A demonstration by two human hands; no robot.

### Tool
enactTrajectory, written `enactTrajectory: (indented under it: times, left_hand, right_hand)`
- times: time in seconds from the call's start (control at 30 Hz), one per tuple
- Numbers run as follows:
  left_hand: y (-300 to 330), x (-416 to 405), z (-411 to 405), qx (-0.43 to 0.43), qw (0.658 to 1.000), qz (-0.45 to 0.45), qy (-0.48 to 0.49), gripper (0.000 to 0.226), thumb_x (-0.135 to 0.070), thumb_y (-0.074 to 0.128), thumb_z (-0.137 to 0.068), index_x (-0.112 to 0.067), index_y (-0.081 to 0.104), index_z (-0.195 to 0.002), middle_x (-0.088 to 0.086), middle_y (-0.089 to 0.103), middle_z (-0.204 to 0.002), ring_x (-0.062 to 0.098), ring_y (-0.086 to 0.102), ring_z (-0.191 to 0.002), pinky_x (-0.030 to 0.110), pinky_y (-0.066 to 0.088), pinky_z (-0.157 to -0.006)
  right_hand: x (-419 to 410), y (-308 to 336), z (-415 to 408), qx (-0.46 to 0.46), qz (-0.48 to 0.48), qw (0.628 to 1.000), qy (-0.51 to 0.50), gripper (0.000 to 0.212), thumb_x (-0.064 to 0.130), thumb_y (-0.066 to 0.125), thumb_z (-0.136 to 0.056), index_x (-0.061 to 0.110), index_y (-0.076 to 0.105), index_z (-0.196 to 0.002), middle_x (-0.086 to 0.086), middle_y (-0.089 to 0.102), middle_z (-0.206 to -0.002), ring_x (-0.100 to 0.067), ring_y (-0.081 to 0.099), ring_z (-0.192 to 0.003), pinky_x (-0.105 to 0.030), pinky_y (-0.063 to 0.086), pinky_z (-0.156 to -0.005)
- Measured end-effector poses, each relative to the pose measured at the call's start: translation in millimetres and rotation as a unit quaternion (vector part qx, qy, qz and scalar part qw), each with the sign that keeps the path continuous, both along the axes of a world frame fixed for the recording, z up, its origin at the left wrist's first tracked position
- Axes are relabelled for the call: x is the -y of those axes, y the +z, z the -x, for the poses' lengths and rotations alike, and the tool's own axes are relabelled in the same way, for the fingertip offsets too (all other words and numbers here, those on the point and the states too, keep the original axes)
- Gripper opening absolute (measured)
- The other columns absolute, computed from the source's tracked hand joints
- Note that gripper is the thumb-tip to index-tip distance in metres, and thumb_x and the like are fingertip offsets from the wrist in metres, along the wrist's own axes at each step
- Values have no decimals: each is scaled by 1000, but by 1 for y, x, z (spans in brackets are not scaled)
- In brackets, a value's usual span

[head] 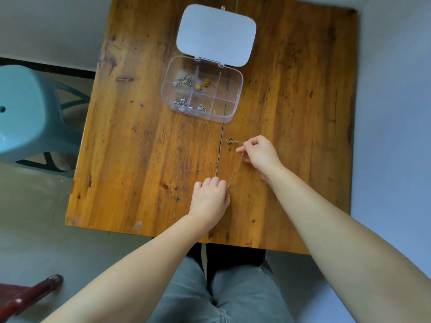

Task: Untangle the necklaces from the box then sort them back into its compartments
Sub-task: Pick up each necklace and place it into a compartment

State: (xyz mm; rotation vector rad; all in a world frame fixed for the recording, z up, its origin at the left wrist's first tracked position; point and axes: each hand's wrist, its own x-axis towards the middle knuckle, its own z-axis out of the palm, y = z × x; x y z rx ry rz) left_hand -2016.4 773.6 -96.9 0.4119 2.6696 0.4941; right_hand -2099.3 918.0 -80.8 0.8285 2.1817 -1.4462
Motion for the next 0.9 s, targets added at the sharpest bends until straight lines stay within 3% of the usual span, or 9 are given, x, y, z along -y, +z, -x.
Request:
enactTrajectory:
  times: [0.1, 0.2, 0.4, 0.57, 0.73, 0.9]
  left_hand:
    - [14, -2, 3, 35, 997, -66, -14, 11, -20, 48, -93, -11, 55, -91, 4, 61, -89, 22, 56, -80, 33, 49, -73]
    - [33, -18, 5, 52, 991, -113, -47, 6, -15, 50, -92, -10, 50, -88, 5, 61, -84, 24, 56, -73, 34, 49, -64]
    - [48, -74, -2, 12, 978, -171, -121, 8, -15, 51, -92, -7, 53, -90, 6, 64, -82, 25, 57, -71, 35, 48, -63]
    - [38, -118, -13, 3, 968, -199, -156, 6, -13, 56, -90, -8, 55, -88, 6, 66, -81, 22, 59, -70, 28, 45, -61]
    - [7, -141, -24, 0, 975, -174, -136, 10, -22, 55, -92, -15, 60, -97, 3, 64, -97, 18, 55, -91, 30, 43, -83]
    - [-13, -144, -28, -11, 982, -85, -165, 21, -27, 52, -93, -14, 62, -106, 6, 60, -112, 25, 50, -106, 38, 39, -96]
  right_hand:
    - [-17, 11, 1, 21, 183, 974, -131, 10, 8, 50, -95, 13, 58, -92, -5, 69, -83, -18, 65, -78, -33, 56, -76]
    - [-42, 25, 2, 4, 250, 951, -180, 12, 6, 51, -95, 11, 62, -98, -8, 67, -87, -18, 65, -79, -33, 57, -74]
    - [-106, 51, 11, -71, 136, 979, -130, 14, 9, 52, -95, 13, 65, -99, -8, 68, -100, -18, 69, -91, -30, 58, -81]
    - [-153, 46, 16, -79, 76, 985, -135, 16, 11, 52, -96, 18, 64, -102, -4, 68, -103, -16, 69, -91, -27, 59, -78]
    - [-166, 23, 18, -62, 15, 997, -41, 19, 12, 47, -97, 19, 62, -107, 0, 67, -103, -12, 68, -89, -23, 58, -73]
    - [-158, 4, 16, -77, -22, 994, 70, 22, 12, 45, -98, 16, 55, -117, 2, 66, -105, -8, 65, -91, -18, 53, -74]
